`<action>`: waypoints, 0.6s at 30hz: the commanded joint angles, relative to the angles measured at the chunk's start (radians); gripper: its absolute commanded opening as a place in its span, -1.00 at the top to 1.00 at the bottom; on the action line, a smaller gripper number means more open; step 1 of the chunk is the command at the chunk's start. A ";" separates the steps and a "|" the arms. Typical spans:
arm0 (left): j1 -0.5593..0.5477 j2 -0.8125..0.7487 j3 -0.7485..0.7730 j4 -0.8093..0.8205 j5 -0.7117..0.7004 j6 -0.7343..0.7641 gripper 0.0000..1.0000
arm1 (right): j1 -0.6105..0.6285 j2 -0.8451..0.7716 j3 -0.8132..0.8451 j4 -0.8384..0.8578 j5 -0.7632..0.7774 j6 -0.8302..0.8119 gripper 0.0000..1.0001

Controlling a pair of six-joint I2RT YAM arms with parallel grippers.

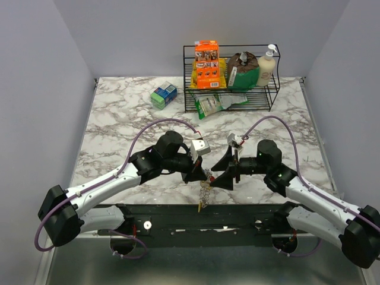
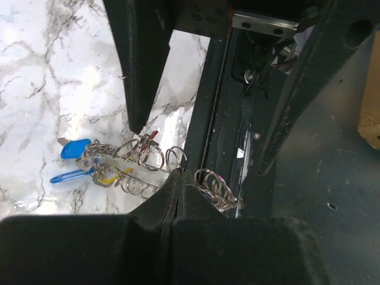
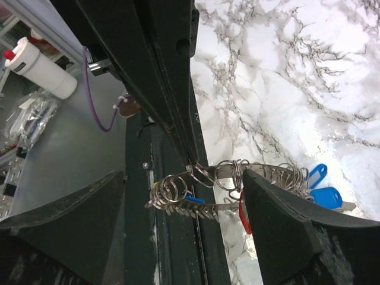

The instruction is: Put the keys on the keyring

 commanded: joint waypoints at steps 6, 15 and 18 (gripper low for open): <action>-0.006 0.008 0.009 0.037 0.095 0.006 1.00 | 0.016 0.041 0.039 0.027 -0.044 -0.019 -0.62; -0.006 -0.006 -0.007 0.081 0.094 -0.014 1.00 | 0.033 0.062 0.041 0.035 -0.050 -0.010 -0.26; -0.006 0.002 -0.007 0.089 0.094 -0.021 1.00 | 0.042 0.068 0.042 0.033 -0.047 -0.007 -0.12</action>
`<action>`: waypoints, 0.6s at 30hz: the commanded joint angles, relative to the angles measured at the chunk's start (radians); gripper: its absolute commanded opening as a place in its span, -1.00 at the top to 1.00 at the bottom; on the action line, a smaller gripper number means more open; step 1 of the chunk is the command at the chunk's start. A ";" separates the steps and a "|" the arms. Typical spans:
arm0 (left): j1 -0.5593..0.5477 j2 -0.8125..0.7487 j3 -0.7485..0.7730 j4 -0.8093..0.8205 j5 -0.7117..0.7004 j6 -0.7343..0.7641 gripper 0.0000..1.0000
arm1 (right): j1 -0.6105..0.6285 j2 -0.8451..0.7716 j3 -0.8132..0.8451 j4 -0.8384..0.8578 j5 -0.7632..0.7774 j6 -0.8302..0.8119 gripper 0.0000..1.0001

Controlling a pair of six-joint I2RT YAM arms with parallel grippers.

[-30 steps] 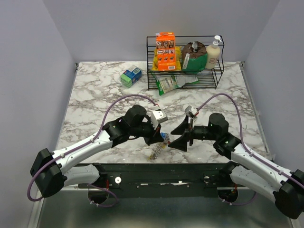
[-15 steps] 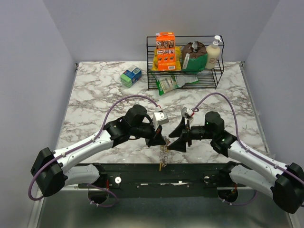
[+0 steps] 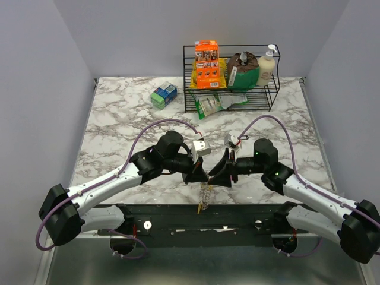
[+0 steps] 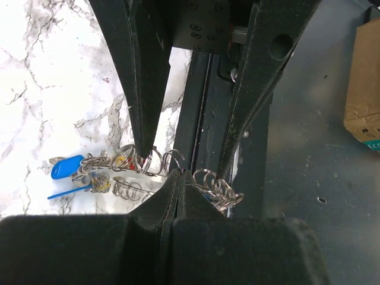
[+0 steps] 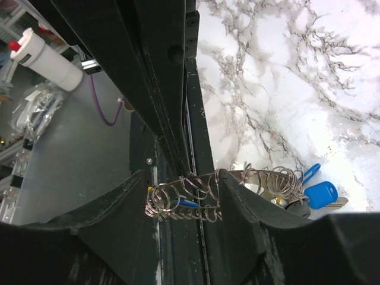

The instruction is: Put the keys on the keyring

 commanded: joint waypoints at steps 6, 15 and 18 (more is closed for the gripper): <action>-0.006 -0.011 -0.010 0.079 0.022 -0.016 1.00 | 0.030 0.017 0.025 0.012 -0.014 -0.002 0.28; -0.006 -0.012 -0.014 0.030 -0.037 -0.001 1.00 | 0.032 -0.002 0.026 -0.028 0.020 -0.016 0.76; -0.006 -0.017 -0.024 0.037 -0.050 -0.010 1.00 | 0.032 0.007 0.030 -0.034 0.020 -0.017 0.94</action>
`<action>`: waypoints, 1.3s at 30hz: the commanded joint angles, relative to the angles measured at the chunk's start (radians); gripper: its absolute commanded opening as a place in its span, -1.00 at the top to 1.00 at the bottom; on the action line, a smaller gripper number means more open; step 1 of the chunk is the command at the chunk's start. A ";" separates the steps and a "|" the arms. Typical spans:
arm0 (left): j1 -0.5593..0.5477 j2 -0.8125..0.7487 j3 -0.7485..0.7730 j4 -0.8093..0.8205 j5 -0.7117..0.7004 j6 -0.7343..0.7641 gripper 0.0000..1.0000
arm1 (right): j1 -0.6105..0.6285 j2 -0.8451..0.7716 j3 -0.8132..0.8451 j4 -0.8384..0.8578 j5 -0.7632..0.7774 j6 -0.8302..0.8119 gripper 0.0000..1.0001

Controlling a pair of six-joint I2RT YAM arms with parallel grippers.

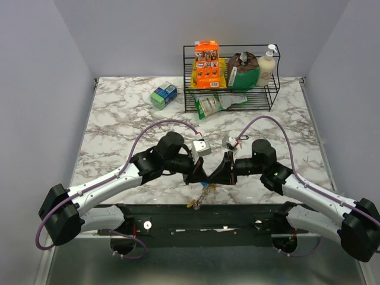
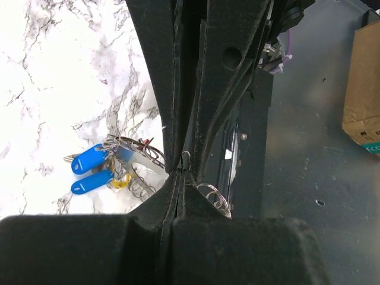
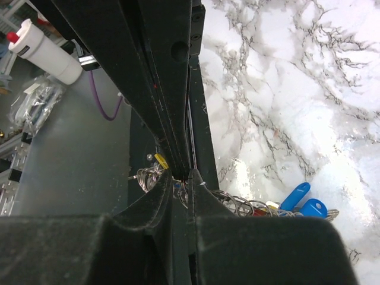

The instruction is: Put the keys on the keyring

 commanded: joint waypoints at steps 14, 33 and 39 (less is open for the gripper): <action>-0.003 -0.011 -0.060 0.007 -0.143 -0.038 1.00 | 0.010 -0.015 0.014 -0.046 0.089 0.004 0.99; -0.003 -0.066 -0.129 0.059 -0.221 -0.093 1.00 | 0.011 -0.023 0.013 -0.045 0.119 0.004 0.89; -0.003 -0.122 -0.145 0.096 -0.204 -0.090 1.00 | 0.010 -0.051 0.002 -0.022 0.079 0.007 0.19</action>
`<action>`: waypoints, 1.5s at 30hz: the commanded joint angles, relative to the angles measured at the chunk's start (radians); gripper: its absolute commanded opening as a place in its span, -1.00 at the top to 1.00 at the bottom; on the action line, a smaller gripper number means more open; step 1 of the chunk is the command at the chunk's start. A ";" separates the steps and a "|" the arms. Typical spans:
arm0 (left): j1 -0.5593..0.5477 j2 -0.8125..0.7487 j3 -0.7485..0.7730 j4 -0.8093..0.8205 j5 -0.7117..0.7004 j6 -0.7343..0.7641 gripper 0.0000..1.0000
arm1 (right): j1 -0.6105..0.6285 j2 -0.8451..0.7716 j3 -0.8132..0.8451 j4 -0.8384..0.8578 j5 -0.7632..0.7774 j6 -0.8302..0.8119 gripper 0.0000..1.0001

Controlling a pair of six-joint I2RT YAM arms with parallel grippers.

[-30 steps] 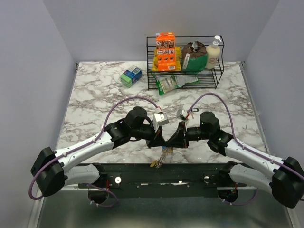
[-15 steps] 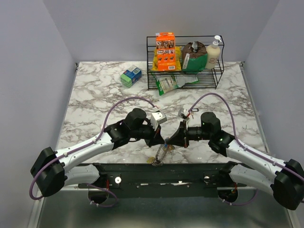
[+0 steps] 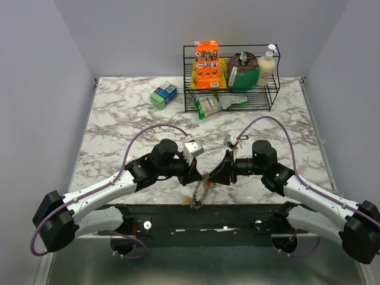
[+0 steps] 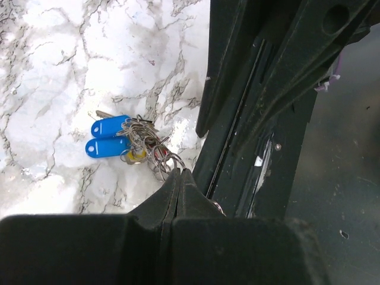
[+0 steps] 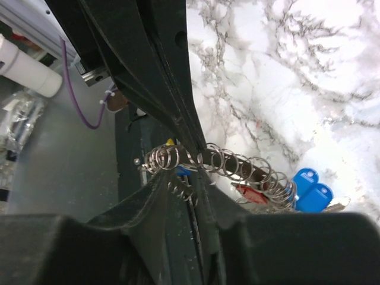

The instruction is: Put the keys on the keyring

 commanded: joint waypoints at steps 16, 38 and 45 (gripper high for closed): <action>0.001 -0.151 -0.090 0.184 0.030 -0.029 1.00 | 0.004 -0.005 0.012 0.152 -0.165 0.085 -0.28; 0.001 -0.146 -0.090 0.256 0.134 -0.059 1.00 | 0.004 0.075 0.003 0.223 -0.141 0.090 -0.25; 0.001 -0.152 -0.093 0.297 0.133 -0.072 1.00 | 0.004 0.084 -0.011 0.272 -0.177 0.110 -0.19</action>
